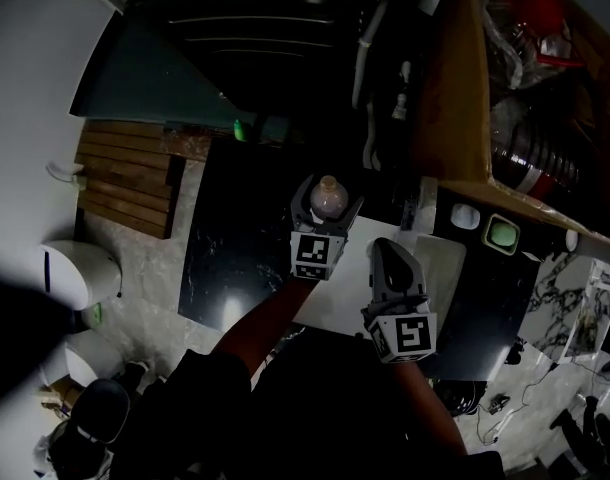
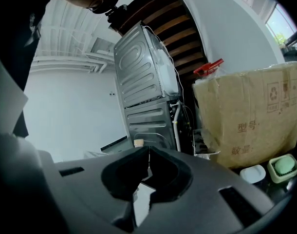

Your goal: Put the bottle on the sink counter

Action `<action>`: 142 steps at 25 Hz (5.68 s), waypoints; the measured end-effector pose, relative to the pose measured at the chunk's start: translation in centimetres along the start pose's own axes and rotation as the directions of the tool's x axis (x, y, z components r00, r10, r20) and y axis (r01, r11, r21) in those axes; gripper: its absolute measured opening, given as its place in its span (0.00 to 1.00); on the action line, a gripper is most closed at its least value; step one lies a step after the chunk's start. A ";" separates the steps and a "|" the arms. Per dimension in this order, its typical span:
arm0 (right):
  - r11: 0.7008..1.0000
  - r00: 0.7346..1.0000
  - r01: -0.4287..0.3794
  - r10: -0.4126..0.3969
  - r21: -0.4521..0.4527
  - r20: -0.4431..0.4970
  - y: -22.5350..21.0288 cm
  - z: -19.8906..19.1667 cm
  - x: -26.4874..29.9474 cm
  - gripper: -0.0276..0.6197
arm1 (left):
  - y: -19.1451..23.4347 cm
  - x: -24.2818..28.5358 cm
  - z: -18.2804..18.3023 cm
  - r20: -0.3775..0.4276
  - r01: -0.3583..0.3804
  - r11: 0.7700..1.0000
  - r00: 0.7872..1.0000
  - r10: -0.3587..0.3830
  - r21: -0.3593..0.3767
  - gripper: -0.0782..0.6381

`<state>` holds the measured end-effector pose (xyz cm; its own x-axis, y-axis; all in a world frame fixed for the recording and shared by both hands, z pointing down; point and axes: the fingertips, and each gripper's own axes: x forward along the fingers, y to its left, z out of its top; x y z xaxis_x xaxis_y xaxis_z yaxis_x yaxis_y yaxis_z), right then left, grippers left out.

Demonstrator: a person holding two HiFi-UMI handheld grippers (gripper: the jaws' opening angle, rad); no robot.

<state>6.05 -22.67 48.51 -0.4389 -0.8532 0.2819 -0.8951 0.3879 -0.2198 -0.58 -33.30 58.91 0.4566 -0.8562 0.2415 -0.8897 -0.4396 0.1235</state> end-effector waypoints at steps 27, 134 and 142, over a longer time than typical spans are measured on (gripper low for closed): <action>0.997 0.999 0.005 -0.002 -0.073 0.040 -0.4 1.2 0.4 0.10 | -0.9 3.3 -5.4 -0.153 -0.070 0.958 0.981 0.116 0.277 0.67; 0.995 0.994 0.081 -0.085 0.052 0.068 -1.3 1.1 -2.8 0.10 | -2.0 3.9 -6.7 -0.356 -0.060 0.995 0.931 0.087 0.085 0.66; 0.995 0.989 0.095 -0.096 0.014 0.117 -0.3 2.5 -4.7 0.10 | -2.0 1.6 -5.1 -0.317 -0.040 0.999 0.947 0.049 0.034 0.66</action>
<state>8.58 -19.70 44.90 -0.3388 -0.9213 0.1908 -0.9315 0.3001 -0.2054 1.89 -32.40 63.93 0.3890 -0.7466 0.5397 -0.9067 -0.4141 0.0807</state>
